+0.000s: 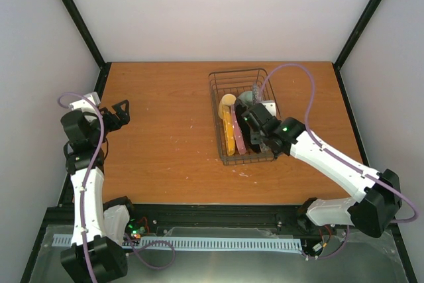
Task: Load the mixed dishes into the dish rack
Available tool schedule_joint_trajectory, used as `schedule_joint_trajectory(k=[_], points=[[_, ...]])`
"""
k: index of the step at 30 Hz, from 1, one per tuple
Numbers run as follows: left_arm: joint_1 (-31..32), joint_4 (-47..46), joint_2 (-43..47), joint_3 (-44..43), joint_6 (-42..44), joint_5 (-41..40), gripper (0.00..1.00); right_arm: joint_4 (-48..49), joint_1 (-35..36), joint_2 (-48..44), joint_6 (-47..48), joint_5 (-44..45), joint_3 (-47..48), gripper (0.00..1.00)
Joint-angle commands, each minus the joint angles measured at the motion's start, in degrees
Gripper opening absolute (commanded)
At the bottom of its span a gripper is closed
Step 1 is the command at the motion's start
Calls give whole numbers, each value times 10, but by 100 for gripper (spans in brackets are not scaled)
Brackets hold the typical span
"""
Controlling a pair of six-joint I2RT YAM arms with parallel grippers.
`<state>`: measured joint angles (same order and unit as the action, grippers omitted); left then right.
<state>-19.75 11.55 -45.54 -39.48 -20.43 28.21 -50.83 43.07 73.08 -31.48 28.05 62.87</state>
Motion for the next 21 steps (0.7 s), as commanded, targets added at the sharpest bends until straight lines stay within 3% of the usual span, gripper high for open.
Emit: schedule_joint_trajectory(k=[1,21], points=[[2,0,12,-23,6,-4,100,-9,-10,-29,-4,27,10,57],[2,6,14,-30,10,-10,100,-9,-46,-33,12,23,3,59]])
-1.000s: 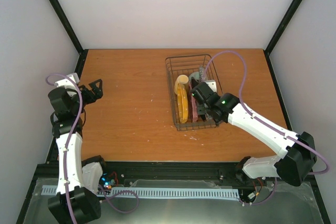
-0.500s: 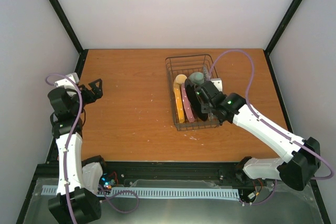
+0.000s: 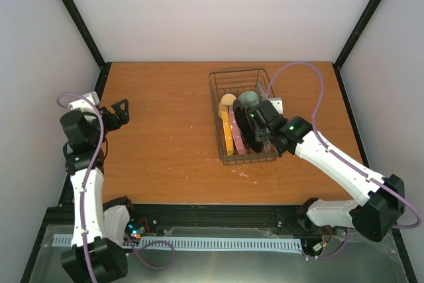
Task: Load the mixed dishes into the dish rack
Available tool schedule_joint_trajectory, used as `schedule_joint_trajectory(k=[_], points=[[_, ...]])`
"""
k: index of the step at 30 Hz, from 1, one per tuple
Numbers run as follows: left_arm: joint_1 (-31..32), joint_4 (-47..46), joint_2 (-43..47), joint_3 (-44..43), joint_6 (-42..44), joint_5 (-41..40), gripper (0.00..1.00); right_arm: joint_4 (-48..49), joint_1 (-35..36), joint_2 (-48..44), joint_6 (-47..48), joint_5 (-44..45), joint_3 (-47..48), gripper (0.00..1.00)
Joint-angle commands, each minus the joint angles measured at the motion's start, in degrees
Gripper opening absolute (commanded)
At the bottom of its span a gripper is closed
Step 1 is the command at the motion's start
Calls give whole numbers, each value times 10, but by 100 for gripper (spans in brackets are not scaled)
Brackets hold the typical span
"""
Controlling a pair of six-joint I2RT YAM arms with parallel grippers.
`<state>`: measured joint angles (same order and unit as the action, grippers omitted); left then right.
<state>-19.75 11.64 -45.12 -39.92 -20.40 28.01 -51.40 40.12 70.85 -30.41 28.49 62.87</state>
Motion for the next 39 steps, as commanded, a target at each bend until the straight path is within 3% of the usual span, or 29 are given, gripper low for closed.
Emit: schedule_joint_trajectory(k=[1,11,23,39], points=[[3,5,10,-25,10,-8,100,-4,-20,-14,2,21,2,60],[2,-1,10,-21,2,-4,100,-19,-72,-58,19,32,-12,68],[3,5,15,-25,3,-8,100,-10,-75,-81,26,22,2,73],[2,2,17,-29,-5,-3,100,-40,-71,-146,56,60,99,77]])
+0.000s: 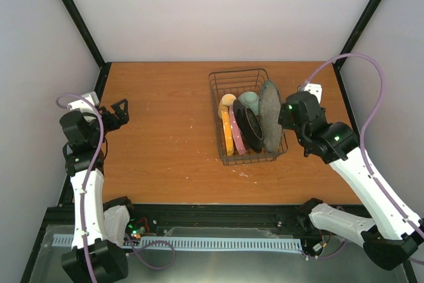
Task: Load the mixed dishes into the dish rack
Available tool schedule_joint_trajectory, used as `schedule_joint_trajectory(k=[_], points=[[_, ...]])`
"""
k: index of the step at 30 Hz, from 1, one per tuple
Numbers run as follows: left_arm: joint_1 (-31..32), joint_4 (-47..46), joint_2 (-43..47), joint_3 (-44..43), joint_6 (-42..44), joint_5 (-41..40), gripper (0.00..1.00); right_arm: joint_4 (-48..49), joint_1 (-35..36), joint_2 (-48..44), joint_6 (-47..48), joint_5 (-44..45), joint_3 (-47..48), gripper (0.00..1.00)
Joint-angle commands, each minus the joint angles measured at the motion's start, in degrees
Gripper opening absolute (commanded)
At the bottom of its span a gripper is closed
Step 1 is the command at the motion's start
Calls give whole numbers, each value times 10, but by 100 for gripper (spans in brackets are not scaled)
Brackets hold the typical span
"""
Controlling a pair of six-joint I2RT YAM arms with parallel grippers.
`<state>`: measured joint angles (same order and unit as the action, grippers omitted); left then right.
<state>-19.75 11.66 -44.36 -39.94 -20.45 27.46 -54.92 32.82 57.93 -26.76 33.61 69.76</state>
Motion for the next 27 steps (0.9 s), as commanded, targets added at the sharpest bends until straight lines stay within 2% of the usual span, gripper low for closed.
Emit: schedule_joint_trajectory(k=[1,4,6,10,16,20,27], points=[[3,2,11,-28,-5,3,100,6,5,-21,26,-2,36,76],[2,3,15,-28,-6,4,100,25,31,-4,38,-32,56,72],[2,2,16,-27,-8,5,100,17,73,35,37,-24,75,65],[2,4,17,-28,-6,4,100,37,163,115,22,-11,93,31],[2,16,17,-36,7,-5,100,103,180,168,11,-94,85,3],[2,10,13,-31,2,2,100,100,181,214,10,-109,90,3],[2,3,16,-18,0,2,100,149,182,249,8,-172,64,3]])
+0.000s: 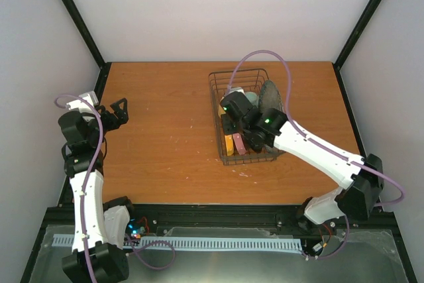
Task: Load the mixed dishes into the dish rack
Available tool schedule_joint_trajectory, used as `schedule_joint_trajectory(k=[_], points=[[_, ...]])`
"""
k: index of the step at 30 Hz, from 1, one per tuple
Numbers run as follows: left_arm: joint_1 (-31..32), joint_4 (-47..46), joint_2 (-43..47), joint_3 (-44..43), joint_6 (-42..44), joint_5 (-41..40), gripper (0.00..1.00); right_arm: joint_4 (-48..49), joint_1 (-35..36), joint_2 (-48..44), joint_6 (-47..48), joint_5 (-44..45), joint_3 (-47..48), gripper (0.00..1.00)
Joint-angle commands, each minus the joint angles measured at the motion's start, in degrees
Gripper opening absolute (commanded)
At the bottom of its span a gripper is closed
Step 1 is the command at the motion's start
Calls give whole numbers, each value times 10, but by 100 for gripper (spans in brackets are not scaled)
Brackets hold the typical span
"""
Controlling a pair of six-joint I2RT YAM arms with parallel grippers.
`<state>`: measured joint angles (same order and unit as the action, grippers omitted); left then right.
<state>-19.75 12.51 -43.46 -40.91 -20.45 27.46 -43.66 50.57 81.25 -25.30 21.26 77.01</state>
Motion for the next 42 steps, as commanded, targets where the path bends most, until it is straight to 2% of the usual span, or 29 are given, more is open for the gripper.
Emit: schedule_joint_trajectory(k=[1,10,19,29,33,36,42], points=[[2,-6,7,-8,1,1,100,42,5,23,-5,-65,-6,3],[2,-6,10,-1,3,-1,100,67,7,64,2,-138,-2,3],[2,-4,13,4,8,-7,100,36,-26,72,-27,-94,-29,3],[3,-9,12,8,3,-5,100,42,-91,4,-26,-68,-100,4],[2,-8,12,3,4,-4,100,51,-107,-23,-19,-68,-112,10],[2,-5,12,-1,5,-6,100,60,-114,-43,-18,-70,-119,19],[2,-2,13,-2,5,-5,100,45,-124,-39,-6,-60,-117,21]])
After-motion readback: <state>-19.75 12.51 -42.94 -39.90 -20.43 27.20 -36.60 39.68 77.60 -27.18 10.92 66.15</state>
